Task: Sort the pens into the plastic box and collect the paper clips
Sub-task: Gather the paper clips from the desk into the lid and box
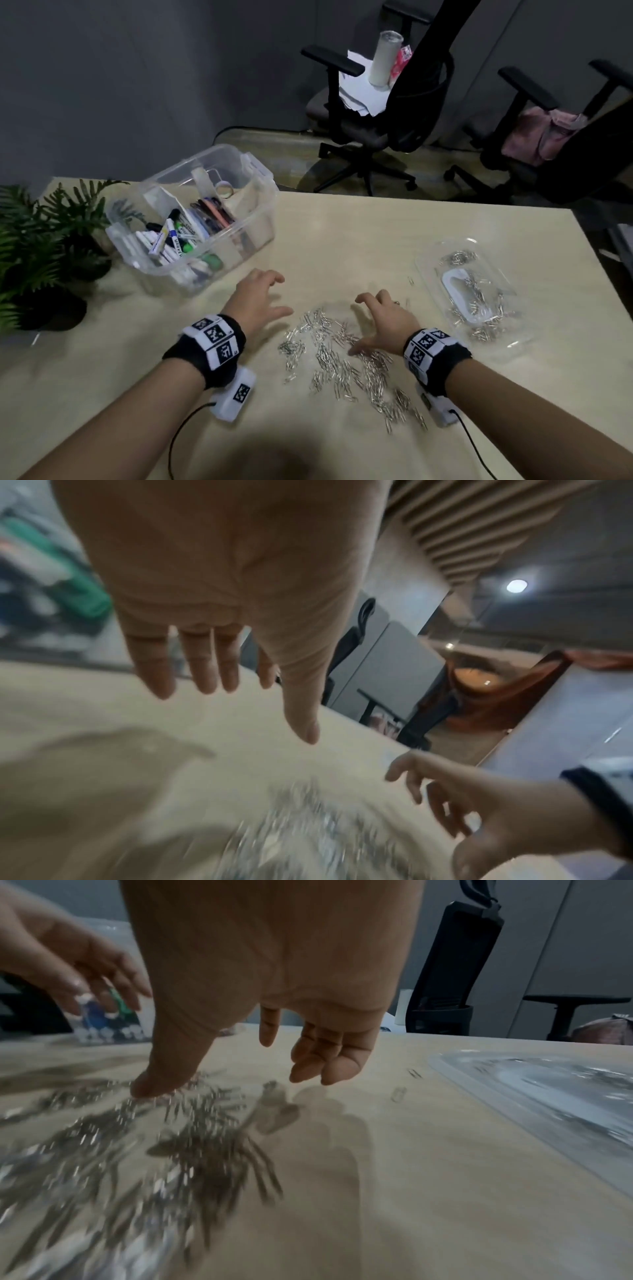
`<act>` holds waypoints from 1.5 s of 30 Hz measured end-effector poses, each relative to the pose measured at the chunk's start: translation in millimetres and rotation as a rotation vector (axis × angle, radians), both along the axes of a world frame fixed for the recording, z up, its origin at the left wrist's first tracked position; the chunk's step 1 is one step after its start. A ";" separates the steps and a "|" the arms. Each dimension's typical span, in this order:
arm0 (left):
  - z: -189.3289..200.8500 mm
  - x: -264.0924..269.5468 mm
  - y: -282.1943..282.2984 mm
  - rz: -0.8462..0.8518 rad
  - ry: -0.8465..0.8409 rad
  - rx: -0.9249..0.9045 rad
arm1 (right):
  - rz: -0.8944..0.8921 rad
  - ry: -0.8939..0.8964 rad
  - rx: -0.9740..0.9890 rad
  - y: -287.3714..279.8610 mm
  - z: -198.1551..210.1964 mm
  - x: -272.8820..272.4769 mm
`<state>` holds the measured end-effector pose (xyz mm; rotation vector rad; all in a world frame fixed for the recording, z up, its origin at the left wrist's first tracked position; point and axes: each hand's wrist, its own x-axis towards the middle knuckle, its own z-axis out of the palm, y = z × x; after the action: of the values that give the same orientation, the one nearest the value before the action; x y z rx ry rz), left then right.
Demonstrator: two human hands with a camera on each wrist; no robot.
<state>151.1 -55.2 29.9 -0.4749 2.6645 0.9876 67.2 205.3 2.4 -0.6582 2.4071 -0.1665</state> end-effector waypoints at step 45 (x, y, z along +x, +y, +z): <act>-75.8 24.5 95.2 0.204 -0.031 -0.041 | 0.147 0.008 -0.139 70.3 -49.8 17.5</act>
<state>175.6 40.0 -45.9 -0.7777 2.6531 0.9726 84.7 275.6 -47.4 -0.8978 2.3587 -0.2712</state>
